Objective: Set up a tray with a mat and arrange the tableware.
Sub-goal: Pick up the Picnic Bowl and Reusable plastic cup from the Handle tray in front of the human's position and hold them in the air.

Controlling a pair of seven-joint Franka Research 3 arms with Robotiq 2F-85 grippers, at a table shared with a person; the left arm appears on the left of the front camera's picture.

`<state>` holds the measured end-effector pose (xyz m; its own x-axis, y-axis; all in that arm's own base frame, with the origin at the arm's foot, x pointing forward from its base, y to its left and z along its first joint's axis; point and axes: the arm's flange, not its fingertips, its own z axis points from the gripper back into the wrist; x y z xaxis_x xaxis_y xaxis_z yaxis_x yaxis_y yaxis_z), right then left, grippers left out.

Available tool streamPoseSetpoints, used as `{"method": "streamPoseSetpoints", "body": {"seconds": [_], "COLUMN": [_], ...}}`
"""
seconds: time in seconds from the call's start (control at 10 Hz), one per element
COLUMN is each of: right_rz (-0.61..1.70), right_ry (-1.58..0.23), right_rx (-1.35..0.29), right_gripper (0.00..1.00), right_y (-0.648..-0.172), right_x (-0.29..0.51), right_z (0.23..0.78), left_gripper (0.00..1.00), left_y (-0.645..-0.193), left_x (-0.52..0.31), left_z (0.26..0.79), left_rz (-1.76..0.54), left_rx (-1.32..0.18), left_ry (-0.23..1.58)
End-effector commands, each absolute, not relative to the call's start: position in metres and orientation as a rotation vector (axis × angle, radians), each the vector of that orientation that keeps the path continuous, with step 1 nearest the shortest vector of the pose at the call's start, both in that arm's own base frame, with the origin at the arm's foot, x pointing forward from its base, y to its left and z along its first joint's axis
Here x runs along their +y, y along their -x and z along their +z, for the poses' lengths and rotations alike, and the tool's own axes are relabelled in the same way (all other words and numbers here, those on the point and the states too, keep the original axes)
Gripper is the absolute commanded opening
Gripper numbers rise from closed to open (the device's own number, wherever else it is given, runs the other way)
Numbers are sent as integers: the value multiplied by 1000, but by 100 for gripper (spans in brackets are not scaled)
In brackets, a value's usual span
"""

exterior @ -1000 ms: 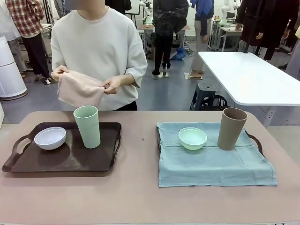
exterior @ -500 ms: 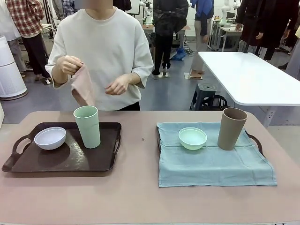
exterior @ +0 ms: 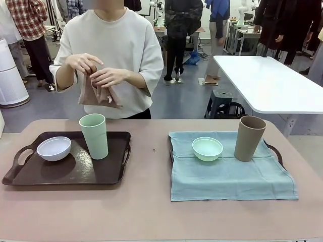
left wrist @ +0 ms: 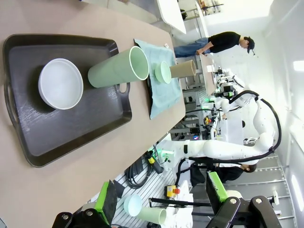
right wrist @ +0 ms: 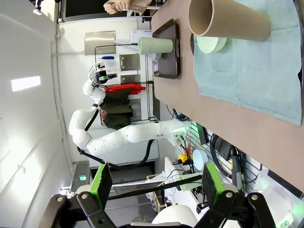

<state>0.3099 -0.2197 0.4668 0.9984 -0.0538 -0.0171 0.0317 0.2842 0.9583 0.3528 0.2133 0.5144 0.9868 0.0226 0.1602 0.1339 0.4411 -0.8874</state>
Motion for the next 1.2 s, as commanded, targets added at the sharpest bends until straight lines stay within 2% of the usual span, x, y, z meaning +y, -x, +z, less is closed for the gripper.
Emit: {"method": "streamPoseSetpoints", "body": {"seconds": [0.0,0.2,0.4,0.7,1.1], "right_rz": [-64,-57,48,119,281], "right_ry": [-1274,-1281,-1142,-930,-637], "right_rx": [-23,-20,-85,-180,-373], "right_gripper": [100,100,100,100,100], "right_y": [-310,-310,-326,-366,-426], "right_x": [-221,-220,-172,-102,35], "right_z": [466,467,502,542,545], "left_gripper": [100,100,100,100,100], "left_y": [-353,-353,-351,-342,-357], "left_x": [215,213,195,172,117], "left_z": [516,514,552,596,637], "left_rz": [-64,-69,-62,-64,19], "left_rx": [-164,-156,-226,-223,-110], "left_ry": [1111,1113,882,664,440]}}
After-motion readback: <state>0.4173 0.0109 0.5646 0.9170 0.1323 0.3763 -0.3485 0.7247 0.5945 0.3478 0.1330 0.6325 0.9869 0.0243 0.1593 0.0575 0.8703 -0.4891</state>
